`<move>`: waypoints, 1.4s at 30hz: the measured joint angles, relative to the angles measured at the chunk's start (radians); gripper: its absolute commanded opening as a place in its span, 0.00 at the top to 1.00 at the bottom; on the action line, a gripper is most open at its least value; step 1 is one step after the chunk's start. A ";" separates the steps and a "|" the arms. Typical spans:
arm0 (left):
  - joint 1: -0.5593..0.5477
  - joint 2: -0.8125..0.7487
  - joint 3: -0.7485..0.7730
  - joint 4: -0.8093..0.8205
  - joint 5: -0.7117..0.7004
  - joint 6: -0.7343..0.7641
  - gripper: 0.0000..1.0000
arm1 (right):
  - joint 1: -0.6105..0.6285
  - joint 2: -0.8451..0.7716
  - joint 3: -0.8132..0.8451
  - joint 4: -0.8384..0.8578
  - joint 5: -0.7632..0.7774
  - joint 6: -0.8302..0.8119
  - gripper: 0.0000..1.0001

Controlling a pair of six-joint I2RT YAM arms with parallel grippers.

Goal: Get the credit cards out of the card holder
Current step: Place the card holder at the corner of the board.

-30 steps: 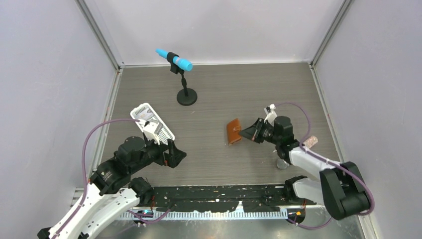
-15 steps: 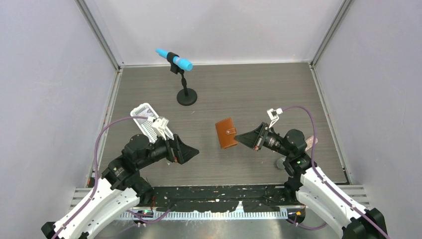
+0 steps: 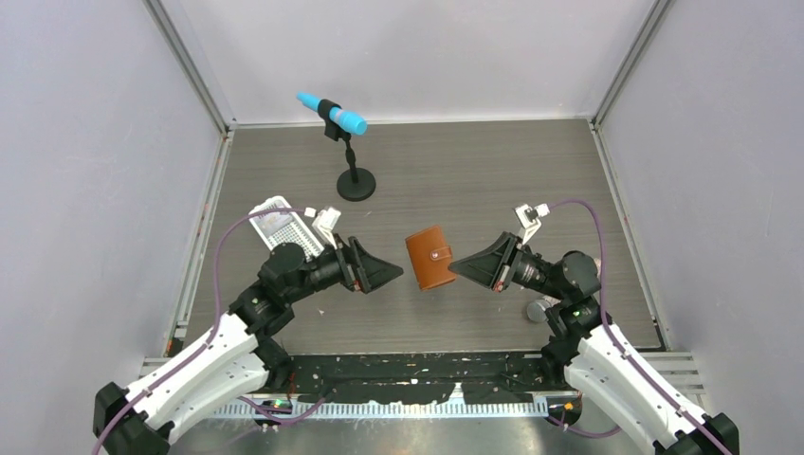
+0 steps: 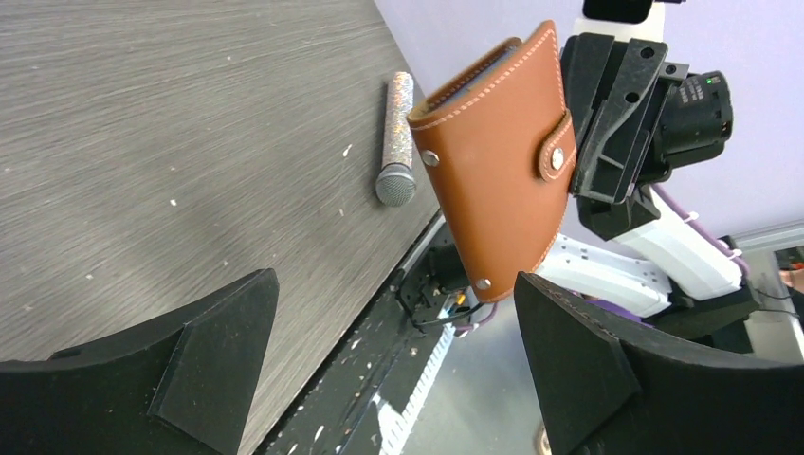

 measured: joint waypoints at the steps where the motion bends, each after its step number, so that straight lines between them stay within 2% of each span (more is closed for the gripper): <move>1: 0.000 0.018 -0.002 0.026 0.005 -0.010 0.00 | 0.001 0.000 0.000 0.013 -0.002 0.011 0.95; 7: -0.010 0.104 -0.006 0.179 0.035 -0.064 0.01 | 0.011 0.000 -0.009 0.069 -0.019 0.070 0.95; 13: -0.030 0.196 -0.006 0.288 0.061 -0.110 0.12 | 0.016 -0.013 -0.025 0.076 -0.020 0.092 0.95; 18: -0.034 0.226 -0.006 0.338 0.081 -0.138 0.42 | 0.017 -0.012 -0.043 0.058 -0.020 0.085 0.95; 22: -0.034 0.226 -0.015 0.340 0.080 -0.138 0.69 | 0.017 -0.001 -0.073 0.006 -0.006 0.046 0.95; 27: -0.032 0.187 -0.116 0.303 0.049 -0.113 0.97 | 0.019 0.089 -0.128 -0.027 0.010 -0.025 0.95; 28: -0.033 0.180 -0.137 0.291 0.043 -0.109 1.00 | 0.021 0.114 -0.139 -0.032 0.010 -0.039 0.95; 34: -0.058 0.183 -0.232 0.254 0.026 -0.089 1.00 | 0.051 0.264 -0.185 -0.051 0.010 -0.109 0.94; 40: -0.060 0.268 -0.234 0.248 0.023 -0.061 1.00 | 0.056 0.366 -0.185 -0.051 0.039 -0.183 0.94; 42: -0.061 0.300 -0.231 0.239 0.021 -0.047 1.00 | 0.060 0.401 -0.185 -0.051 0.050 -0.200 0.91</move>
